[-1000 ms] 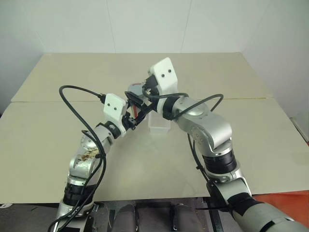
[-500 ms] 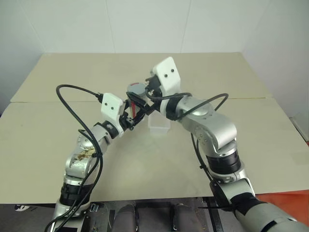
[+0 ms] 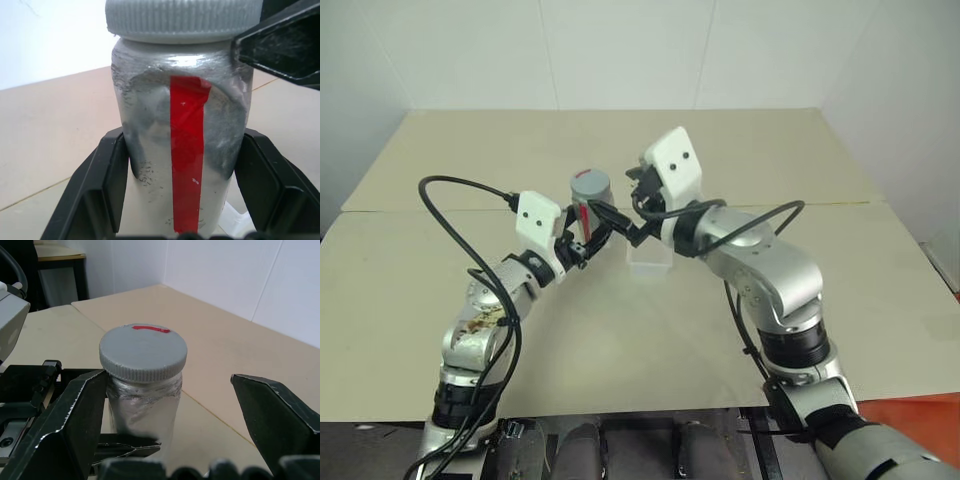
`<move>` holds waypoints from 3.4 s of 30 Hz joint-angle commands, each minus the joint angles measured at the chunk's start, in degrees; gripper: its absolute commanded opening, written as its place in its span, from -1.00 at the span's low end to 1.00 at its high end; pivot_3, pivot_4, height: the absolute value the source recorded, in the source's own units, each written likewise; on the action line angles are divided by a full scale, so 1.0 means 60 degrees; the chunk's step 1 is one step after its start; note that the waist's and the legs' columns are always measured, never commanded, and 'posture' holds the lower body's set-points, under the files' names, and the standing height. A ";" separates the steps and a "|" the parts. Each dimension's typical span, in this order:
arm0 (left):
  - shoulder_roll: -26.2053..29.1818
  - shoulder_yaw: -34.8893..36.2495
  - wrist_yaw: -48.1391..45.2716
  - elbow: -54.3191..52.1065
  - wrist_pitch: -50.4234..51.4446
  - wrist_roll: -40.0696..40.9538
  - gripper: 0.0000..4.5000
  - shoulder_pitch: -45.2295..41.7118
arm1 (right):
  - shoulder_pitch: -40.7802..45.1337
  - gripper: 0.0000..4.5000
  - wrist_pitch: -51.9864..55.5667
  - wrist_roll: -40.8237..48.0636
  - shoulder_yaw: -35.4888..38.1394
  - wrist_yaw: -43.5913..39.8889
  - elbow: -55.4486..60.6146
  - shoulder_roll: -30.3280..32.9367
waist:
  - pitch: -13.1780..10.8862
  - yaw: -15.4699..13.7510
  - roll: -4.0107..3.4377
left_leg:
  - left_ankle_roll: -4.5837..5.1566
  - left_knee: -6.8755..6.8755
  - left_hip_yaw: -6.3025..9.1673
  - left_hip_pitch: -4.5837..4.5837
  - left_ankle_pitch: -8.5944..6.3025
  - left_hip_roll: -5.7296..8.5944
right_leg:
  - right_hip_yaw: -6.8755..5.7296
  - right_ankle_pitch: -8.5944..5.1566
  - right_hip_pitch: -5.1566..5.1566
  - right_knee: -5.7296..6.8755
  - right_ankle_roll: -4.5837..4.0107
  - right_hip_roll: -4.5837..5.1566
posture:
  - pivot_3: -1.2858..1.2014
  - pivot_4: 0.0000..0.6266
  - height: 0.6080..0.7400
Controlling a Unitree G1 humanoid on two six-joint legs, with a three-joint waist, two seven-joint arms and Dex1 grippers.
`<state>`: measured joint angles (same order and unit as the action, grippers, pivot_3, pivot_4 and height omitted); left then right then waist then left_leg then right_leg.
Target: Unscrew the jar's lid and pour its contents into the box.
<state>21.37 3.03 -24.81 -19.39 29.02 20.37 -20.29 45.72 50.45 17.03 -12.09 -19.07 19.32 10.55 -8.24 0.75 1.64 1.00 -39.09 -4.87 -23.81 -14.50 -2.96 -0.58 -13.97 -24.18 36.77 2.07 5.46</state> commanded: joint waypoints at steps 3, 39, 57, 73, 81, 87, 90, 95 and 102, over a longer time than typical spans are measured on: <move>0.0091 0.0201 -0.0080 -0.0505 -0.0087 0.0187 0.23 -0.0045 | -0.0060 0.98 -0.0146 0.0070 0.0385 -0.0121 0.0508 0.0213 | 0.0000 0.0000 0.0000 | 0.0000 0.0000 0.0000 0.0000 0.0000 0.0000 | -0.0001 0.0000 0.0000 -0.0001 0.0000 0.0000 | 0.03 -0.52 1.00; 0.0119 0.0006 -0.0319 -0.0690 0.0008 0.0252 0.23 -0.0008 | 0.0856 0.98 -0.1007 -0.0477 0.0201 -0.0232 -0.0841 -0.0779 | 0.0000 0.0008 0.0000 | 0.0000 0.0004 -0.0002 0.0002 0.0000 0.0000 | -0.0001 0.0000 0.0000 -0.0001 0.0000 -0.0001 | 0.03 -0.52 1.00; 0.0159 0.0078 -0.0258 -0.0659 0.0096 0.0322 0.23 -0.0059 | 0.0281 0.98 -0.0630 -0.0180 0.0297 -0.0410 0.0209 -0.0328 | 0.0000 0.0007 0.0000 | 0.0000 0.0005 0.0001 0.0001 0.0000 0.0000 | 0.0000 0.0000 0.0000 -0.0002 0.0000 0.0000 | 0.03 -0.52 1.00; 0.0153 0.0107 -0.0220 -0.0757 0.0175 0.0397 0.23 0.0015 | 0.0125 0.98 -0.0529 -0.0008 0.0403 -0.0387 0.0334 0.0065 | 0.0000 0.0006 0.0000 | 0.0000 0.0005 0.0002 0.0002 0.0000 0.0000 | 0.0001 0.0000 -0.0001 -0.0003 0.0000 -0.0001 | 0.03 -0.52 1.00; 0.0181 0.0114 -0.0202 -0.0761 0.0185 0.0455 0.23 0.0039 | 0.0046 0.98 -0.0399 0.0097 0.0464 -0.0388 0.0503 0.0232 | 0.0000 0.0006 0.0000 | 0.0000 0.0005 0.0002 0.0002 0.0000 0.0000 | 0.0001 0.0000 -0.0001 -0.0004 0.0000 -0.0001 | 0.03 -0.52 1.00; 0.0176 0.0106 -0.0183 -0.0765 0.0164 0.0486 0.23 0.0051 | -0.0003 0.98 -0.0343 0.0125 0.0532 -0.0384 0.0584 0.0296 | 0.0000 0.0006 0.0000 | 0.0000 0.0005 0.0002 0.0002 0.0000 0.0000 | 0.0000 0.0000 -0.0001 -0.0004 0.0000 -0.0001 | 0.03 -0.52 1.00; 0.0179 0.0105 -0.0185 -0.0778 0.0169 0.0502 0.23 0.0056 | -0.0039 0.98 -0.0315 0.0143 0.0555 -0.0383 0.0610 0.0337 | 0.0000 0.0005 0.0000 | 0.0000 0.0005 0.0002 0.0002 0.0000 0.0000 | 0.0000 0.0000 0.0000 -0.0004 0.0000 0.0000 | 0.03 -0.52 1.00; 0.0205 0.0115 -0.0202 -0.0814 0.0186 0.0524 0.23 0.0076 | -0.0095 0.98 -0.0301 0.0169 0.0606 -0.0372 0.0622 0.0429 | 0.0000 0.0005 0.0000 | 0.0000 0.0005 0.0002 0.0002 0.0000 0.0000 | 0.0000 0.0000 0.0000 -0.0004 0.0000 -0.0001 | 0.03 -0.52 1.00; 0.0234 0.0147 -0.0214 -0.0862 0.0214 0.0551 0.23 0.0100 | -0.0171 0.98 -0.0277 0.0216 0.0633 -0.0343 0.0644 0.0516 | 0.0000 0.0006 0.0000 | 0.0000 0.0005 0.0002 0.0002 0.0000 0.0000 | 0.0001 0.0000 -0.0001 -0.0004 0.0000 -0.0001 | 0.03 -0.52 1.00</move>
<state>22.27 2.58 -25.90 -21.55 30.65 22.61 -19.67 44.57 48.54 18.80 -10.72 -22.23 21.55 12.92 -8.24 0.78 1.64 1.00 -39.06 -4.86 -23.79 -14.50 -2.96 -0.57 -13.97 -24.18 36.74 2.07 5.45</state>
